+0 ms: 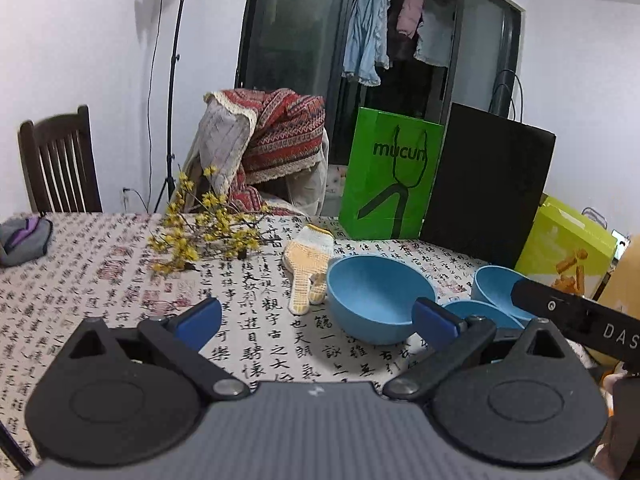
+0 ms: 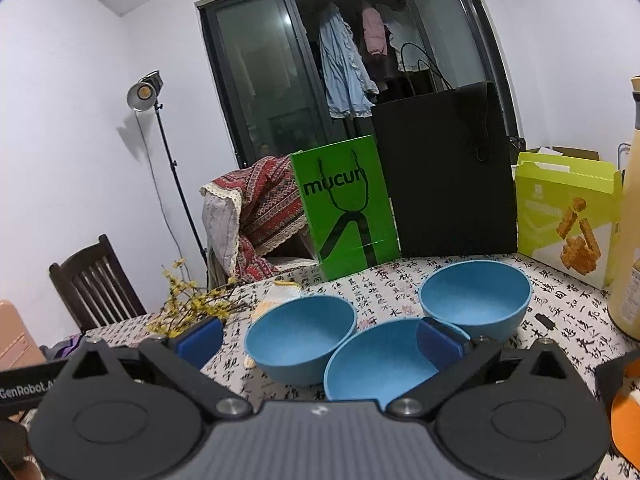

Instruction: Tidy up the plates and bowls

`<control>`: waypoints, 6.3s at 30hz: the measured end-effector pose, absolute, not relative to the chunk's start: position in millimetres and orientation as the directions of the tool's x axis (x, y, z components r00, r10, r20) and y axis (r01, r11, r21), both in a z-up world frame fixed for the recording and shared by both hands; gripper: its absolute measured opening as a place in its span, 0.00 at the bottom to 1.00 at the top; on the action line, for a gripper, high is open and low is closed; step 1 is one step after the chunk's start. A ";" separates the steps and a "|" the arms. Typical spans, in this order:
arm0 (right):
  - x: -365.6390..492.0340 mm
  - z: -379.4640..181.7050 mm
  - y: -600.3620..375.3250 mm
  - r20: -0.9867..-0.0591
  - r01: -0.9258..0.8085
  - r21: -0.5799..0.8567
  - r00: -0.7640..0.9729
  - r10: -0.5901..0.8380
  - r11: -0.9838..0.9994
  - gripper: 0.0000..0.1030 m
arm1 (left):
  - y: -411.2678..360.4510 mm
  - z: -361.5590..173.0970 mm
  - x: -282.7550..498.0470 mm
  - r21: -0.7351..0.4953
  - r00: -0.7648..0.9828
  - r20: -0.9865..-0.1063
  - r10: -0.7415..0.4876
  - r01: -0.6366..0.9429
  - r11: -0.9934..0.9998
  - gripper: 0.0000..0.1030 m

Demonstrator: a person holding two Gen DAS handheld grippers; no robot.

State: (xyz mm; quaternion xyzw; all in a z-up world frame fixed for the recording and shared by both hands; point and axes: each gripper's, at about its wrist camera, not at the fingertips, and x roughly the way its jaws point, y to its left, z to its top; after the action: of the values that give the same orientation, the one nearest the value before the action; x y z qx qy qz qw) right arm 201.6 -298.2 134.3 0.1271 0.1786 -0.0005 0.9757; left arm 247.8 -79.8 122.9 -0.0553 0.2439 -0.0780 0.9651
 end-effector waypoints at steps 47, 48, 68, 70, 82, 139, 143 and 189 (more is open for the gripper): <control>411.7 65.8 -321.1 -0.572 0.072 0.237 0.816 0.080 0.969 0.82 | -98.5 42.4 434.5 -0.184 0.730 -0.666 -0.152 0.037 0.982 0.99; 412.7 63.9 -319.9 -0.577 0.073 0.224 0.814 0.071 0.972 0.77 | -100.1 40.3 435.3 -0.183 0.725 -0.670 -0.159 0.046 0.982 0.97; 419.4 53.2 -302.3 -0.635 0.038 0.123 0.771 0.049 0.992 0.42 | -114.6 23.8 434.9 -0.249 0.628 -0.718 -0.299 0.170 0.954 0.38; 419.6 53.1 -301.6 -0.637 0.034 0.121 0.769 0.051 0.992 0.36 | -116.2 24.3 433.2 -0.255 0.628 -0.712 -0.313 0.184 0.949 0.30; 418.9 51.8 -299.1 -0.638 0.024 0.106 0.769 0.050 0.994 0.15 | -113.6 22.9 434.8 -0.253 0.637 -0.711 -0.298 0.163 0.954 0.22; 387.6 78.8 -274.0 -0.533 -0.057 0.064 0.842 0.082 0.996 0.12 | -104.7 72.5 401.4 -0.168 0.775 -0.606 -0.180 0.097 0.981 0.21; 386.6 79.4 -275.3 -0.531 -0.057 0.072 0.843 0.087 0.996 0.12 | -104.9 72.7 401.2 -0.168 0.775 -0.606 -0.179 0.095 0.981 0.21; 332.6 100.6 -249.5 -0.498 -0.069 0.096 0.860 0.107 0.993 0.12 | -76.3 104.4 330.0 -0.148 0.808 -0.569 -0.152 0.081 0.986 0.21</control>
State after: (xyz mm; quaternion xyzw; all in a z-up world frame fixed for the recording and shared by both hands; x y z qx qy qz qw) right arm 332.6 -249.5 100.6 0.0373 0.2603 0.0456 0.9637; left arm 330.0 -76.3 104.4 -0.0583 0.3037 -0.0614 0.9490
